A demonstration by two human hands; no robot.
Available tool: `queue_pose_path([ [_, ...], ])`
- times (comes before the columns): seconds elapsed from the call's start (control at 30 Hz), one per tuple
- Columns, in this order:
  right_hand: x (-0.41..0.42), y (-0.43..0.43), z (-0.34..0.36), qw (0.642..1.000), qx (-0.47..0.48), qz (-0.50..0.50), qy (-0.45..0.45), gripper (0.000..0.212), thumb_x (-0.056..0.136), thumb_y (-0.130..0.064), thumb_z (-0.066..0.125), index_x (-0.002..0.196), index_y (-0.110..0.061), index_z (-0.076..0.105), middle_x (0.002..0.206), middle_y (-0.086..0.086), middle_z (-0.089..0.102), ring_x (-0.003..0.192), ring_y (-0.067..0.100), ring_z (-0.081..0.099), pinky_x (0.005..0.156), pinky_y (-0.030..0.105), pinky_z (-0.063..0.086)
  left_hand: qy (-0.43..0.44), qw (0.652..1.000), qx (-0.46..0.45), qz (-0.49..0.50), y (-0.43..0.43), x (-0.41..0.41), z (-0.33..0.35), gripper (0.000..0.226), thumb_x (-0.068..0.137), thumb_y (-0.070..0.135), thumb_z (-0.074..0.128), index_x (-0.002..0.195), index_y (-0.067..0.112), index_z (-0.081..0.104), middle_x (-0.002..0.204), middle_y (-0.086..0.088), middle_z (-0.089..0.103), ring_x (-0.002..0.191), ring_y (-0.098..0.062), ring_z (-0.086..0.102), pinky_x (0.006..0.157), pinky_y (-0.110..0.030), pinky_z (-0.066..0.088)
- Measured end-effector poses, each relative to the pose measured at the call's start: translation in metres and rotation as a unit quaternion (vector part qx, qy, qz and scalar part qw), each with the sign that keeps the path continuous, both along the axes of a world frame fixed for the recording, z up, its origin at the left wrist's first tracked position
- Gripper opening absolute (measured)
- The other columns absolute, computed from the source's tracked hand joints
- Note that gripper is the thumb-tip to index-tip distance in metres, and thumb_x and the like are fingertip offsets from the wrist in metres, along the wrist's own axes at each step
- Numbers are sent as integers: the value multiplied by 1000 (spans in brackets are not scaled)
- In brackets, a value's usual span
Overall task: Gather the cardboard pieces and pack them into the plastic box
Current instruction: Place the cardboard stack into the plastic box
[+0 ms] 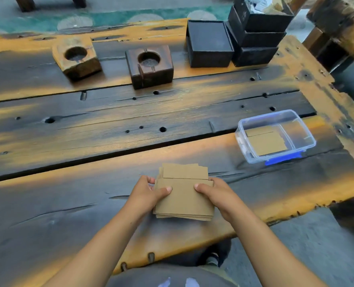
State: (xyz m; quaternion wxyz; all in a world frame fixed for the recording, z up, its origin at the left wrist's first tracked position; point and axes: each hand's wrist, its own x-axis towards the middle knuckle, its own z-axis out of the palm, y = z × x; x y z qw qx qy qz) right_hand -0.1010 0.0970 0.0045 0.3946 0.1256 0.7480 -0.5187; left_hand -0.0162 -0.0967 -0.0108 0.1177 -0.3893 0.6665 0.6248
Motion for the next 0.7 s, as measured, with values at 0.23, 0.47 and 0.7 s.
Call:
queue_pose_path([
  [0.23,-41,144,5,1000,-11,17,24,16,84,-1,58,81,-14,67,76,0,72,65,10,66,56,16,50,2,998,-41,-57,139,-33,14,45,80,32,76,110,12,48,94,-5,60,95,-26,64,84,-45,52],
  [0.47,-59,263,10,997,-40,-59,26,14,84,-4,61,85,-14,70,83,3,76,69,13,69,59,22,52,4,995,-52,-84,253,-74,29,53,70,40,78,107,14,51,88,-2,58,81,-20,61,72,-40,50],
  [0.7,-72,314,12,992,-74,-99,33,9,87,-14,65,93,-15,72,93,1,78,85,16,72,73,29,57,27,991,-71,-112,295,-103,38,43,67,42,80,93,24,50,86,1,56,75,-16,59,60,-33,46],
])
